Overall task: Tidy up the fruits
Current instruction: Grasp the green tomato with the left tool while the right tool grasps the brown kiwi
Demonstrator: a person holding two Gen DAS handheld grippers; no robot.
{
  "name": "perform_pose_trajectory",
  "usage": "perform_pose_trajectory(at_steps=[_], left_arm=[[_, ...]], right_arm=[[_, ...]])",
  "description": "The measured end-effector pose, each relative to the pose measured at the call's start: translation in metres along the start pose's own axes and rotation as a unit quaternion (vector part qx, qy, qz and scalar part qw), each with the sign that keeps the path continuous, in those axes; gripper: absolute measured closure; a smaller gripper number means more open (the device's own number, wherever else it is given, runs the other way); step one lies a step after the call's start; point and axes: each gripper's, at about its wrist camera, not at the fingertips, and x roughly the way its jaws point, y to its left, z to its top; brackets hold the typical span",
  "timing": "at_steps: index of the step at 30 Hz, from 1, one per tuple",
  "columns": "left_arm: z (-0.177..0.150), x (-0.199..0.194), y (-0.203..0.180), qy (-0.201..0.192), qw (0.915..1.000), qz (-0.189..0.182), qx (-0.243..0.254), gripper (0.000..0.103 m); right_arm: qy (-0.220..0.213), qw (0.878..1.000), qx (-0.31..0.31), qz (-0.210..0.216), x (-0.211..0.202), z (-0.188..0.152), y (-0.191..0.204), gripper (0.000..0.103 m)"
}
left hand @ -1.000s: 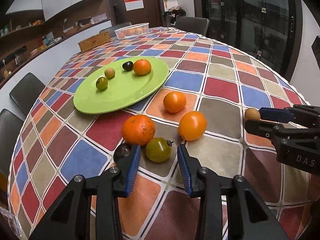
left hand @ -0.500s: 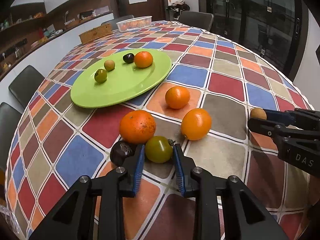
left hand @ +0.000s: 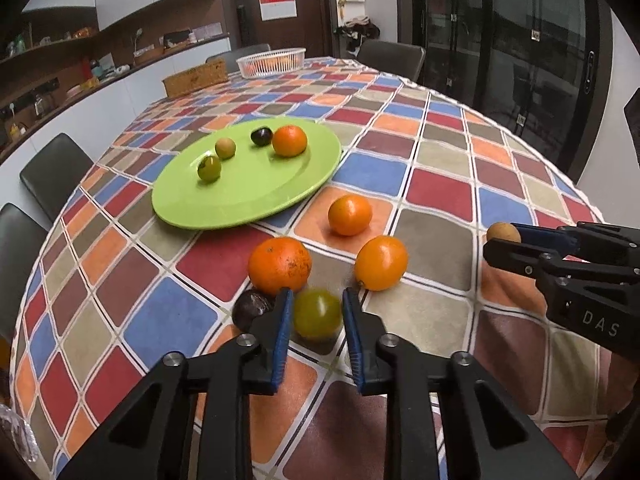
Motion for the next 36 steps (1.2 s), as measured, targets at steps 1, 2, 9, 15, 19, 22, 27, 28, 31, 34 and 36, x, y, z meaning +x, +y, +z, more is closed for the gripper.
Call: perform_pose_trajectory(at_steps=[1,2,9,15,19,22,27,28,31,34,36], left_arm=[[0.001,-0.002,0.0,-0.003,1.0,0.0,0.001,0.082],[0.001,-0.003,0.001,-0.004,1.0,-0.001,0.001,0.082],[-0.007,-0.009,0.004,-0.003,0.9999,-0.005,-0.011,0.07],[-0.012,-0.003,0.003,-0.004,0.9999,0.01,0.008,0.069],[-0.013,0.003,-0.003,-0.008,0.9989,0.031,0.034,0.069],[-0.013,0.007,-0.009,-0.008,0.9968,0.052,0.061,0.069],[-0.012,0.014,-0.017,-0.003,0.9917,0.081,0.1,0.069],[-0.012,0.015,-0.02,-0.002,0.99,0.087,0.11,0.07],[-0.013,0.018,-0.023,0.0,0.988,0.089,0.126,0.074],[-0.013,0.019,-0.026,0.001,0.9874,0.086,0.132,0.078],[-0.013,0.018,-0.025,0.0,0.9883,0.081,0.13,0.079]], right_arm=[[-0.003,1.0,-0.002,0.002,-0.003,0.001,0.002,0.075],[-0.007,1.0,-0.005,0.004,-0.005,0.001,0.004,0.075],[-0.02,1.0,-0.019,0.012,-0.018,0.002,0.015,0.075],[-0.009,0.999,-0.026,0.023,-0.013,-0.003,0.022,0.075],[-0.003,0.999,-0.024,0.03,-0.009,-0.005,0.024,0.075],[0.003,0.999,-0.023,0.033,-0.004,-0.005,0.024,0.075],[0.014,0.999,-0.014,0.043,0.004,-0.005,0.022,0.075],[0.017,0.999,-0.011,0.046,0.006,-0.005,0.021,0.075],[0.02,0.999,-0.007,0.05,0.009,-0.005,0.021,0.075],[0.022,0.998,-0.006,0.054,0.011,-0.004,0.022,0.075],[0.024,0.998,-0.006,0.056,0.012,-0.004,0.022,0.075]])
